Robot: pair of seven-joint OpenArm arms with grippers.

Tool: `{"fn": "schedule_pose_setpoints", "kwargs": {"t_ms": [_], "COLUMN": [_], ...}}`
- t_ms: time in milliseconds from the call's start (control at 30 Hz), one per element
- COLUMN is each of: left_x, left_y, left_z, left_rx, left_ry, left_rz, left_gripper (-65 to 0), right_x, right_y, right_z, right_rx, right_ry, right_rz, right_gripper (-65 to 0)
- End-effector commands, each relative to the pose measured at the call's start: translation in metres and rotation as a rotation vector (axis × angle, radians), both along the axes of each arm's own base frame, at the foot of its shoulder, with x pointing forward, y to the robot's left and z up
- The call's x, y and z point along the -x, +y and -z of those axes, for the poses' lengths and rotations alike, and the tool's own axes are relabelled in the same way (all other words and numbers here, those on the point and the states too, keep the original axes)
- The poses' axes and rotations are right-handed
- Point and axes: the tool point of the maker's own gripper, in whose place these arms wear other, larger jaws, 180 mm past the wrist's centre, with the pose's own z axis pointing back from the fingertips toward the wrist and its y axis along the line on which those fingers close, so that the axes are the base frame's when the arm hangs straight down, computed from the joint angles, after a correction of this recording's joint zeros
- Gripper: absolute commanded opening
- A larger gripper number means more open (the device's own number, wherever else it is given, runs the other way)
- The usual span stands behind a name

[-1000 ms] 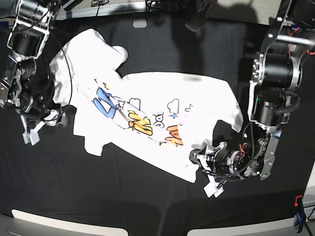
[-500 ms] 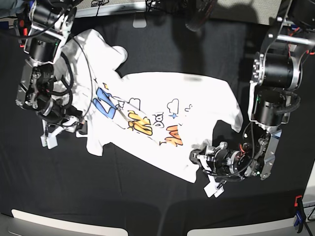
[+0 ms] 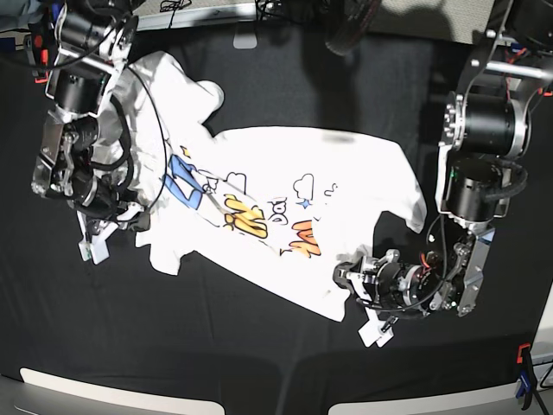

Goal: Layout the t-shirt on the table in an organized manner, then fold the t-shirt properly
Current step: 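Stretch the shirt between both grippers and lay it flat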

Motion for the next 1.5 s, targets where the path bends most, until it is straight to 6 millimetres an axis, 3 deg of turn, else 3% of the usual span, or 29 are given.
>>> {"fn": "schedule_pose_setpoints", "kwargs": {"t_ms": [0, 167, 400, 600, 700, 867, 1000, 1167, 1300, 1467], "left_x": [-0.02, -0.022, -0.039, -0.055, -0.073, -0.105, -0.119, -0.125, -0.13, -0.132], "left_y": [0.003, 0.018, 0.054, 0.095, 0.118, 0.147, 0.153, 0.155, 0.155, 0.142], "left_z": [-0.026, -0.025, -0.033, -0.039, -0.059, -0.11, -0.138, -0.146, -0.155, -0.156], "left_rx": [0.02, 0.001, -0.027, -0.185, -0.22, -0.284, -0.318, -0.333, -0.329, -0.3], "left_ry": [-0.071, -0.073, -0.16, -0.235, -0.289, -0.456, -0.529, -0.596, -0.663, -0.678], "left_rz": [-0.015, -0.034, -0.111, -0.146, -0.217, -0.276, -0.281, -0.284, -0.289, -0.277], "left_gripper": [-65.0, -65.0, -65.0, -65.0, -65.0, -65.0, -65.0, -65.0, -65.0, -65.0], "right_x": [-0.015, -0.026, -0.056, -0.094, -0.112, -0.14, -0.157, -0.169, -0.175, -0.187], "right_y": [-0.013, -0.041, -0.075, -0.066, -0.053, -0.048, -0.044, -0.055, -0.059, -0.064], "right_z": [-0.019, -0.041, -0.093, -0.144, -0.166, -0.202, -0.239, -0.275, -0.283, -0.27], "right_rx": [0.028, 0.084, 0.15, 0.176, 0.203, 0.333, 0.367, 0.408, 0.403, 0.336], "right_ry": [-0.051, -0.079, -0.185, -0.288, -0.323, -0.355, -0.416, -0.476, -0.495, -0.437], "right_rz": [0.01, 0.025, 0.064, 0.034, -0.007, -0.012, -0.002, 0.057, 0.074, 0.094], "right_gripper": [-65.0, -65.0, -65.0, -65.0, -65.0, -65.0, -65.0, -65.0, -65.0, -65.0]}}
